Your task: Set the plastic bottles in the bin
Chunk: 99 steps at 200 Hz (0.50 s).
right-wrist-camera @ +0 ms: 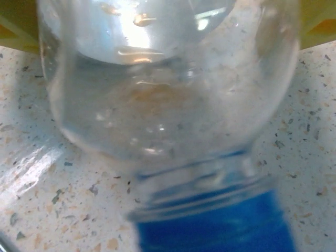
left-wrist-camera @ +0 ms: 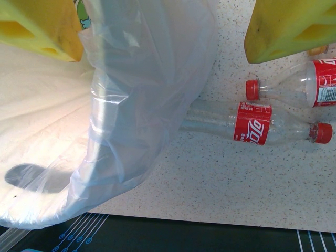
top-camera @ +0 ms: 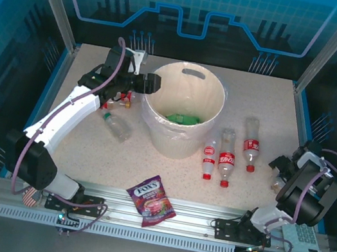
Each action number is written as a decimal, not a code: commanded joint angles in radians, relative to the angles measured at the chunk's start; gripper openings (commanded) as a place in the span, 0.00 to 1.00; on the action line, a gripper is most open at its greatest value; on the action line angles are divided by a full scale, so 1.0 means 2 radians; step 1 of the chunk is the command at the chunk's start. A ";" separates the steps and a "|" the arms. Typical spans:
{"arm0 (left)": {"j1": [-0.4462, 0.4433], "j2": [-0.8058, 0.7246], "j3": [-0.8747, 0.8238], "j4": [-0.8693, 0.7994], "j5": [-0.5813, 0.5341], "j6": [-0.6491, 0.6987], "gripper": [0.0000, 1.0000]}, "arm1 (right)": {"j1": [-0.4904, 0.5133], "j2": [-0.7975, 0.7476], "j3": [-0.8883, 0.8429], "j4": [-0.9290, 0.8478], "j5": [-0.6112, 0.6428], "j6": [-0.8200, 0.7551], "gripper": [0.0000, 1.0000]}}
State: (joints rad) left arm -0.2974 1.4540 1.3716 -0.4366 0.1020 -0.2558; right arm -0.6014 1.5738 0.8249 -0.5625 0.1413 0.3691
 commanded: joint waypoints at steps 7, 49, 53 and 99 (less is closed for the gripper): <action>0.003 0.014 -0.015 -0.024 -0.009 0.016 0.81 | 0.002 -0.005 -0.026 0.030 -0.022 0.002 0.84; 0.002 0.010 -0.015 -0.025 -0.014 0.017 0.81 | 0.002 -0.035 -0.030 0.025 -0.024 -0.001 0.71; 0.002 0.009 -0.015 -0.025 -0.014 0.018 0.81 | 0.002 -0.038 -0.029 0.024 -0.026 -0.001 0.71; 0.001 0.009 -0.015 -0.026 -0.017 0.019 0.81 | 0.003 -0.059 -0.012 0.001 -0.041 -0.001 0.64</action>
State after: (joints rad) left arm -0.2974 1.4540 1.3716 -0.4366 0.1013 -0.2554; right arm -0.5987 1.4906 0.7769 -0.5274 0.0986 0.3664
